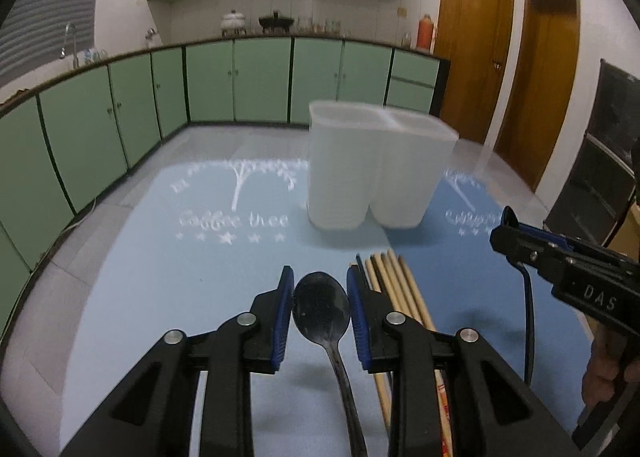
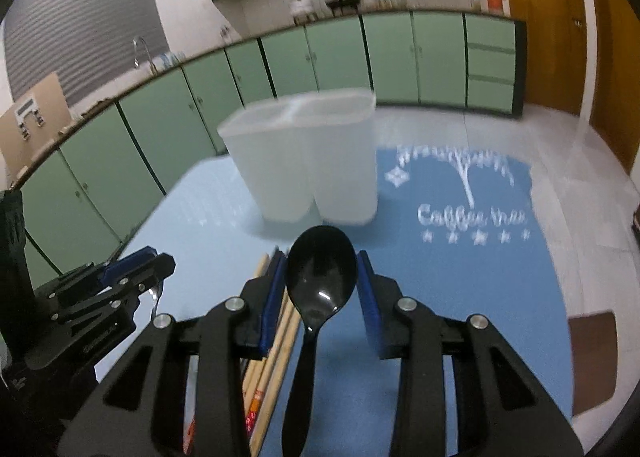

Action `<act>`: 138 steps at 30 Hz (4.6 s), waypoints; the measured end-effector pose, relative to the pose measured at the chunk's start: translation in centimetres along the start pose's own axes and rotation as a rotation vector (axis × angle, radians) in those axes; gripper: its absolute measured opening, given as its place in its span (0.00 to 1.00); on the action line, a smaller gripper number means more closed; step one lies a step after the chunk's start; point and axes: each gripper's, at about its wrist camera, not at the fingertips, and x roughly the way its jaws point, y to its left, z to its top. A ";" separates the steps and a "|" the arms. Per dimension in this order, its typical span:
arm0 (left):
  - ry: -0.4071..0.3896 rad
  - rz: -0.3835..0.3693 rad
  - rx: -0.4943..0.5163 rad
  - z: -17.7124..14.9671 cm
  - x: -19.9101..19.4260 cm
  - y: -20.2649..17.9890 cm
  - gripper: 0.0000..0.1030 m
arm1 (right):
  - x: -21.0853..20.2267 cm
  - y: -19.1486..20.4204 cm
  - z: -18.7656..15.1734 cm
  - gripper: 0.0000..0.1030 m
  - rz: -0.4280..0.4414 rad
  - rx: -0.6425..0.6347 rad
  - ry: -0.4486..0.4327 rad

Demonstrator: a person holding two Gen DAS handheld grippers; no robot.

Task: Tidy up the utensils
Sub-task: 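Lift both spoons and carry them over the white utensil holder, then open both tools to drop the spoons into the holder, then grasp one chopstick with the right tool while the left tool grasps another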

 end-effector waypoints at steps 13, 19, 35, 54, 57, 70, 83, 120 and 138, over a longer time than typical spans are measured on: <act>-0.220 -0.028 -0.029 6.6 -3.5 0.7 0.26 | -0.9 -1.5 6.7 0.33 0.037 -0.024 -0.246; -0.346 -0.040 -0.027 11.7 -4.4 1.1 0.26 | 0.5 -2.7 11.0 0.33 0.032 -0.039 -0.372; -0.355 -0.085 -0.002 18.4 4.4 -1.1 0.25 | 8.7 -5.7 16.2 0.33 -0.060 -0.045 -0.417; -0.228 -0.078 -0.001 14.9 6.7 -0.2 0.30 | 7.8 -7.0 12.4 0.51 0.003 0.033 -0.308; -0.239 -0.074 -0.003 14.5 5.1 0.1 0.37 | 6.1 -6.7 12.0 0.60 0.006 0.037 -0.303; -0.201 -0.061 0.010 7.6 -1.9 0.4 0.80 | -2.8 -5.3 4.1 0.89 -0.004 0.082 -0.230; 0.041 -0.022 0.041 -4.2 -3.8 -0.1 0.82 | -5.9 -3.7 -7.8 0.90 -0.052 0.129 0.028; 0.137 0.013 0.012 -11.1 -7.0 -0.1 0.82 | -5.9 0.8 -15.9 0.42 -0.094 -0.034 0.120; 0.162 -0.022 0.085 -12.0 -6.2 -3.2 0.82 | -5.9 0.8 -15.9 0.06 -0.076 -0.039 0.122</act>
